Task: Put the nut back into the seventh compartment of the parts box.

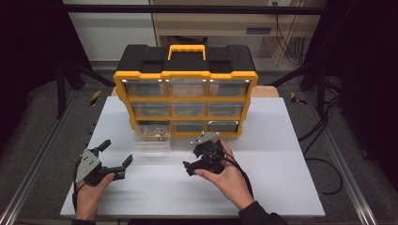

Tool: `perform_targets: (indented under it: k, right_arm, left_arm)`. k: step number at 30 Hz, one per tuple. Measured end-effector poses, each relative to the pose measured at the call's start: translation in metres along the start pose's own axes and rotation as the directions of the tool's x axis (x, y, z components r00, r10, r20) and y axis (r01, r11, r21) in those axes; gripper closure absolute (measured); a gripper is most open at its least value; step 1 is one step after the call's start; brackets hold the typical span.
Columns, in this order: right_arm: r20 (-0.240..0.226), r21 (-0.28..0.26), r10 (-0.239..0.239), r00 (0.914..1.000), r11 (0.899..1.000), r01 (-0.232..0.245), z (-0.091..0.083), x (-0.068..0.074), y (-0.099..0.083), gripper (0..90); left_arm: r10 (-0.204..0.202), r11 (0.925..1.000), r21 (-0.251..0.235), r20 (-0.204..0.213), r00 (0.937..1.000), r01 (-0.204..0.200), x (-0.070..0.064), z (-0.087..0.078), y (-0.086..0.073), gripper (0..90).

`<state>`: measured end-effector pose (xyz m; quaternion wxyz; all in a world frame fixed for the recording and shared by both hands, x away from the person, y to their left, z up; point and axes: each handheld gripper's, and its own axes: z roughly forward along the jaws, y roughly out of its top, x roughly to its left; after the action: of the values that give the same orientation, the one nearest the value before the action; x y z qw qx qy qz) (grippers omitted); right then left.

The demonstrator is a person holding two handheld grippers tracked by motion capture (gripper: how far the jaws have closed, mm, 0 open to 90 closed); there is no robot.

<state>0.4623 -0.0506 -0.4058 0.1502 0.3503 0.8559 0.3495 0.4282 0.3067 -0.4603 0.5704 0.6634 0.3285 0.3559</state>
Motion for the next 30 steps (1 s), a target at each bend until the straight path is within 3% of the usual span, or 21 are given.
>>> perform_targets:
  k: [4,9,12,14,26,30]
  right_arm:
    - [0.002,0.015,0.02,0.9998,1.0,-0.02,-0.001,0.002,-0.002,7.9]
    - [-0.007,0.026,-0.012,0.9999,1.0,0.012,0.001,0.002,-0.006,7.6]
    - [-0.007,0.048,0.011,0.9999,0.999,-0.01,0.005,0.005,-0.008,7.6]
    - [-0.023,0.067,-0.003,0.9997,0.998,0.005,0.008,0.006,-0.012,7.6]
    - [-0.052,0.112,0.027,0.9983,0.994,-0.021,0.017,0.006,-0.023,9.1]
    - [-0.07,0.141,0.014,0.9974,0.99,-0.004,0.024,0.007,-0.024,9.9]
  left_arm:
    - [-0.001,1.0,-0.001,0.0,1.0,0.001,0.0,0.0,0.0,1.2]
    - [0.001,1.0,-0.002,0.002,1.0,-0.001,-0.001,0.0,0.0,1.2]
    - [0.0,1.0,0.0,0.002,1.0,0.0,-0.001,-0.001,0.0,1.2]
    - [0.001,1.0,-0.001,0.001,1.0,-0.001,0.0,-0.001,0.0,1.2]
    - [0.007,1.0,0.007,0.006,1.0,-0.007,-0.001,0.001,0.0,1.1]
    - [0.002,1.0,0.001,0.003,1.0,-0.002,-0.001,0.0,0.0,1.2]
